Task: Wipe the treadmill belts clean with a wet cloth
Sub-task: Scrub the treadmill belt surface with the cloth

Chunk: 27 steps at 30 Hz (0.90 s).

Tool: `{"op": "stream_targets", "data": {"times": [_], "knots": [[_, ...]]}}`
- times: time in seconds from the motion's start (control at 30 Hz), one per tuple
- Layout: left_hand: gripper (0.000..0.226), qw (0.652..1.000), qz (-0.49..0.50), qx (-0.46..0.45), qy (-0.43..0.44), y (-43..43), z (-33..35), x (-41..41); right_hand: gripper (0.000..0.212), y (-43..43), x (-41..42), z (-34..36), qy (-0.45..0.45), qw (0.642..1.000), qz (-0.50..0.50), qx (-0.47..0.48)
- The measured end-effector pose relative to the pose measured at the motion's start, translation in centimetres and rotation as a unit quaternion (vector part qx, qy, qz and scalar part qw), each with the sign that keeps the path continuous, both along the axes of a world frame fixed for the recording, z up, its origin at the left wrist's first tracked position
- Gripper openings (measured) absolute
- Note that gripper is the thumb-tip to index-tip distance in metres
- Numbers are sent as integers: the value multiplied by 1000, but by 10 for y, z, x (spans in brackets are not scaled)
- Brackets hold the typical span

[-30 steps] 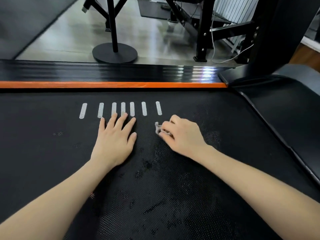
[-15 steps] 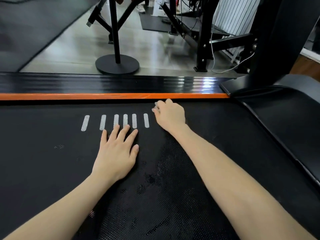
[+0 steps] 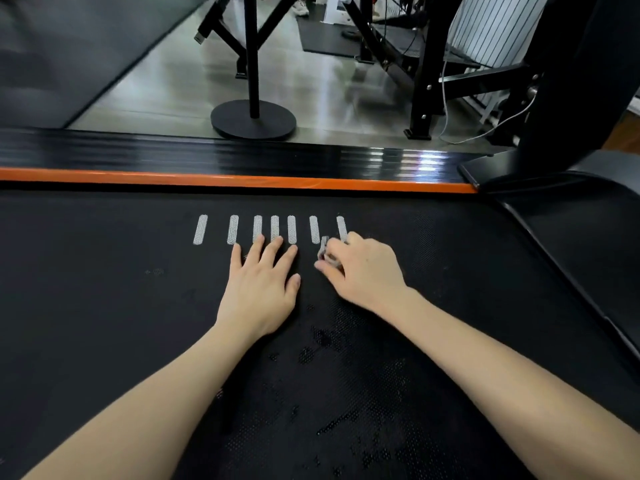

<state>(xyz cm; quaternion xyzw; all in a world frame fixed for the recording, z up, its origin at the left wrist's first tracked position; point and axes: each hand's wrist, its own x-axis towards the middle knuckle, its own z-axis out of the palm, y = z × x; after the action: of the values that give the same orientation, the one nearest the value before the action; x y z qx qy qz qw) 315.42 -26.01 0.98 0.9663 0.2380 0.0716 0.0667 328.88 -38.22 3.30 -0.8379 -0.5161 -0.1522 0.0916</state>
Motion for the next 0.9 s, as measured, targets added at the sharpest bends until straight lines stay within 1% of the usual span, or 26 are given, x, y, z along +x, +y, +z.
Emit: {"op": "stream_targets", "data": {"times": [0.03, 0.1, 0.17, 0.2, 0.27, 0.33, 0.37, 0.4, 0.43, 0.5, 0.53, 0.63, 0.7, 0.77, 0.9], "knots": [[76, 1000, 0, -2, 1, 0, 0, 0, 34, -13, -16, 0, -4, 1000, 20, 7], [68, 1000, -1, -1, 2, 0, 1, 0, 35, -44, -43, 0, 9, 996, 93, -6], [63, 1000, 0, 3, -1, -1, 1, -1, 35, -59, -46, -2, -2, 989, 143, -29], [58, 1000, 0, 8, -1, 0, 0, -1, 35, -54, -34, -3, -24, 990, 136, -34], [52, 1000, -1, 8, 0, -1, -1, -1, 33, -24, -4, 2, -41, 998, 42, -3], [51, 1000, -2, 8, -11, -1, -2, -1, 30, 5, 22, 4, -18, 997, -74, -8], [51, 1000, -3, 10, -16, -1, -2, -1, 32, 14, 26, 1, -8, 994, -106, -22], [51, 1000, -7, 13, -15, 0, -1, 0, 32, 15, 20, -1, -4, 993, -115, -27], [51, 1000, -10, 16, -11, 1, -1, 0, 31, 8, 6, 0, -1, 994, -110, -22], [52, 1000, -9, 20, -8, 1, -2, 0, 27, -21, -36, -1, -9, 998, -62, 13], [52, 1000, -8, 20, -8, 1, -1, 0, 29, -42, -62, -1, 1, 999, -39, 19], [52, 1000, -7, 19, -4, 0, 1, 0, 28, -100, -117, -1, 34, 999, 16, -25], [51, 1000, -5, 12, -2, -1, 2, -1, 25, -111, -123, -2, 30, 999, 16, -14], [50, 1000, -4, 0, -12, -2, 7, -3, 26, -105, -120, -1, 32, 999, -3, 8], [45, 996, 3, -45, -72, -16, 20, -25, 27, -101, -118, -8, 12, 1000, -8, 8]]}}
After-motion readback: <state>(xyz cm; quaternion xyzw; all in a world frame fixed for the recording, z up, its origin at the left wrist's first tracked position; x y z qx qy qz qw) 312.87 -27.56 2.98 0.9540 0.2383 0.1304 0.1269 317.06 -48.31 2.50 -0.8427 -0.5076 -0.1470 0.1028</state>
